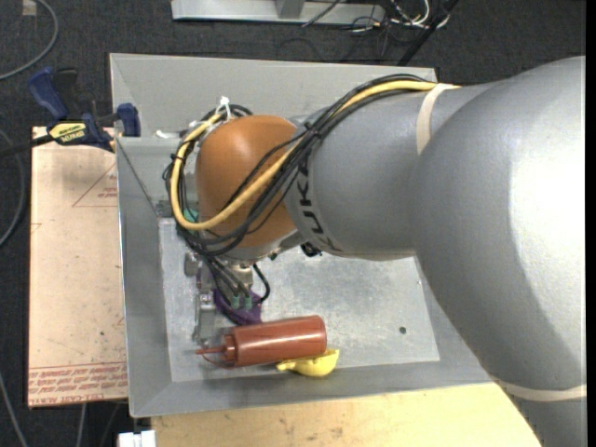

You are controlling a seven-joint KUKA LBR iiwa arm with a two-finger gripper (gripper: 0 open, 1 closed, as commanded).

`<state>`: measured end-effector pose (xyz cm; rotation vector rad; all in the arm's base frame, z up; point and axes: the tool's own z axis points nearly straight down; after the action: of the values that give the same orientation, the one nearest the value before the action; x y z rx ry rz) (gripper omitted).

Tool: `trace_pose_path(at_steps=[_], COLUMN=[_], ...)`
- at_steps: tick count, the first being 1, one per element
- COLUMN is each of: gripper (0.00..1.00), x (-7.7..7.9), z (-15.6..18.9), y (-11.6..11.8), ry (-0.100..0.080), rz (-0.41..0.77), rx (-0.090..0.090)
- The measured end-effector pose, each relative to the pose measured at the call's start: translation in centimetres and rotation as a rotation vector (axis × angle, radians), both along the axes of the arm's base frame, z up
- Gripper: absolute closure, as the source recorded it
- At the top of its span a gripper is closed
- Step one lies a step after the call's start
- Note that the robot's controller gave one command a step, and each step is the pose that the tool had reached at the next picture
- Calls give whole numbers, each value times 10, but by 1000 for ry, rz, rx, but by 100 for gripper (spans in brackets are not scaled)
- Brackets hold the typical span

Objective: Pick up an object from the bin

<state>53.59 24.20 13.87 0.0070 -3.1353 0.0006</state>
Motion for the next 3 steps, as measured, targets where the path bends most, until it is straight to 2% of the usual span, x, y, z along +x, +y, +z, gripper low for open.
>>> trace_pose_path(at_steps=[1, 2, 3], gripper=[0, 0, 0], x=[2, 10, 6], z=[5, -67, -29], y=[-1, -57, -58], ry=[-6, -3, -2], rz=[-4, 46, -5], rx=[2, 4, 2])
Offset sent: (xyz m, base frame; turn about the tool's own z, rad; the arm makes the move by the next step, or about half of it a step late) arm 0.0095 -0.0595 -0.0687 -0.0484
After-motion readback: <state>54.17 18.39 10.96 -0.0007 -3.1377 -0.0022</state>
